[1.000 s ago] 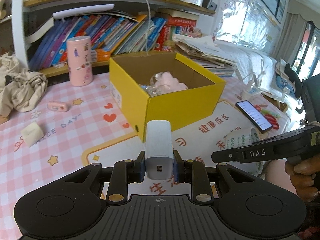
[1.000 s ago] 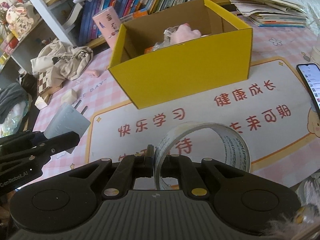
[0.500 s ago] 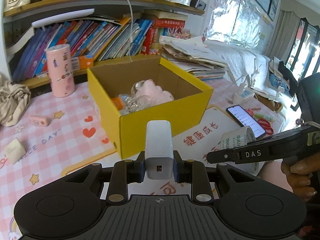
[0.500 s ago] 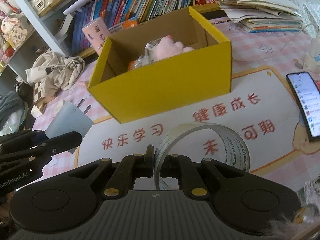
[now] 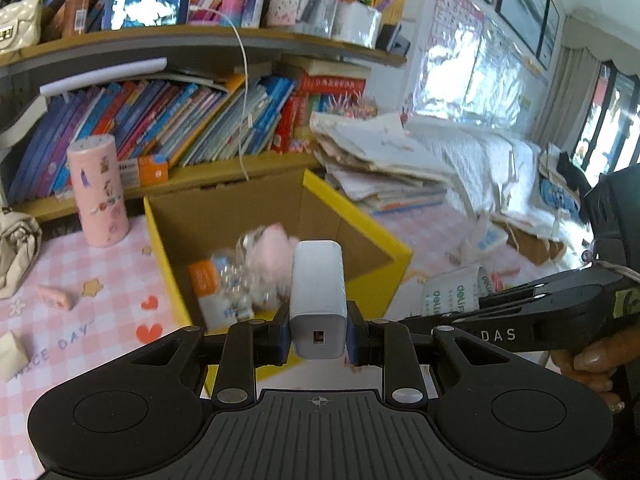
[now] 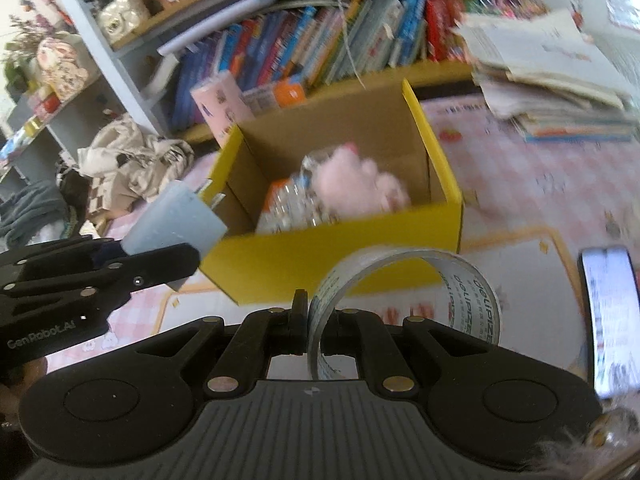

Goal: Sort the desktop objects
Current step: 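Lower the held tape roll and charger down into the yellow box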

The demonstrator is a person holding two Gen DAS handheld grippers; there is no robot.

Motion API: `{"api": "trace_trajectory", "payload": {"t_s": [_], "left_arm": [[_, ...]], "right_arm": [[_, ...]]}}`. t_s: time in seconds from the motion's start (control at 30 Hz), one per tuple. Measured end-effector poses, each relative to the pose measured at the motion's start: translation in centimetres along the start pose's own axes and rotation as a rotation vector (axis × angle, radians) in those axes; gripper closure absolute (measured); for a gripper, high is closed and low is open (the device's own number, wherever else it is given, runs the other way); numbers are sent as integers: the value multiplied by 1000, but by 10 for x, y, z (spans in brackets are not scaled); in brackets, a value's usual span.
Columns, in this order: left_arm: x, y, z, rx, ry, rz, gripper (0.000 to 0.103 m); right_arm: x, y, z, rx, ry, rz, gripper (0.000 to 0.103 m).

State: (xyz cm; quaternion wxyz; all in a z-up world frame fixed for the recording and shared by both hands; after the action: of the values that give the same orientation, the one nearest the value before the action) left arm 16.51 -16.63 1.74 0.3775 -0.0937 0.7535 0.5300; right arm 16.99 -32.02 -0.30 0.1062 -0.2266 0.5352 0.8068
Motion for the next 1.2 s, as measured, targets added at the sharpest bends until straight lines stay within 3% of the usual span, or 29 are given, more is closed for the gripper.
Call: {"api": "trace_trajectory", "payload": {"t_s": [0.33,0.53,0.87,1.2], "left_arm": [[-37,-10,11,-95,16,-63,78],[-49,-30,24,-156,11,-49,78],[-43,-77,37,-171,10,73,78],[-35,-110,39,-143,-9,163,78]], "right_arm": [[-75,5,0,-25,170,-101,98],[-115,-20,2,-46,233,-97,98],[-164,-88,8,-79,303,7,98],[-179,-150,32,-131,406,157,98]]}}
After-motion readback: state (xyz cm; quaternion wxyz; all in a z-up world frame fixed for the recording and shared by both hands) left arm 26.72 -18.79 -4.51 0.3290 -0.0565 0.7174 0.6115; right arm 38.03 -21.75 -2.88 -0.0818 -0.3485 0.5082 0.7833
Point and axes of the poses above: each gripper's, at about its wrist camera, not at the fingertips, and y roughly against the way its jaws point, z to its left, x to its underside, the point moved 5 cm from there along -y, roughly the way its jaws point, and after that the axes turned 12 degrees about z, right-handed, at the moved point
